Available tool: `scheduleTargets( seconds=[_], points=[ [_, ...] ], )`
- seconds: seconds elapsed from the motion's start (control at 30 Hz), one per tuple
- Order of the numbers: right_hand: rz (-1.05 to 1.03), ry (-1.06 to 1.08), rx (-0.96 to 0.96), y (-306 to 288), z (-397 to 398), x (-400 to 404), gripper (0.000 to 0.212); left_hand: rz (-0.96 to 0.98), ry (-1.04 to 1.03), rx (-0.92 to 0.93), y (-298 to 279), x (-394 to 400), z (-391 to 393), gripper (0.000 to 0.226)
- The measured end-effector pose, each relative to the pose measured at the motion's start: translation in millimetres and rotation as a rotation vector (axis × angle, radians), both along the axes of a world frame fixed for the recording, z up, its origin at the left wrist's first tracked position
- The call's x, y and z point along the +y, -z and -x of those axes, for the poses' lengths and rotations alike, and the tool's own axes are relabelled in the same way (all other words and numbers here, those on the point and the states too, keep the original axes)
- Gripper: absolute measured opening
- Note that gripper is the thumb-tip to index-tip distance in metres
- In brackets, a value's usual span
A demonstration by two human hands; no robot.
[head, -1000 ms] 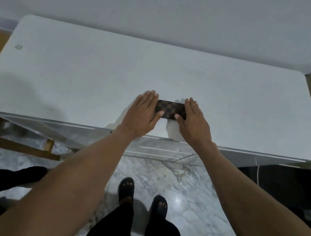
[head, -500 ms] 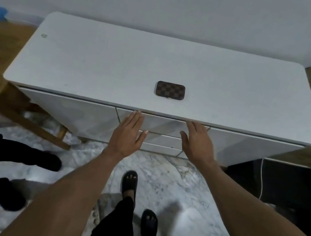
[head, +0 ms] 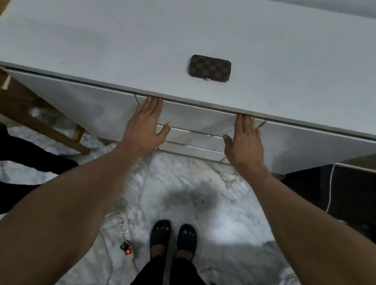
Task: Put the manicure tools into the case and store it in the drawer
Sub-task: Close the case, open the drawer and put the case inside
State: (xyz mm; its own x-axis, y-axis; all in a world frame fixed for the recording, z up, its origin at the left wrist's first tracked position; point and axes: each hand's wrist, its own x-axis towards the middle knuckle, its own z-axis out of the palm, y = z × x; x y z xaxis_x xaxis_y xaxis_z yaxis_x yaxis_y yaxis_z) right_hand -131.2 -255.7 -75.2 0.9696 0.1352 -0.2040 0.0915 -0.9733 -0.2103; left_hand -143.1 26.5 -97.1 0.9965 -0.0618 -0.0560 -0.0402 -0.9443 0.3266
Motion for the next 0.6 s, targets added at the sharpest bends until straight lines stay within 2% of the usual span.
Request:
scheduleTargets(
  seconds=[0.33,0.6],
  points=[
    [0.030,0.012,-0.008,-7,15,4,0.071,0.015,0.019,0.002,-5,5,10,0.091],
    [0.031,0.050,0.022,-12,67,10,0.074,0.004,0.045,0.028,-6,4,66,0.091]
  ],
)
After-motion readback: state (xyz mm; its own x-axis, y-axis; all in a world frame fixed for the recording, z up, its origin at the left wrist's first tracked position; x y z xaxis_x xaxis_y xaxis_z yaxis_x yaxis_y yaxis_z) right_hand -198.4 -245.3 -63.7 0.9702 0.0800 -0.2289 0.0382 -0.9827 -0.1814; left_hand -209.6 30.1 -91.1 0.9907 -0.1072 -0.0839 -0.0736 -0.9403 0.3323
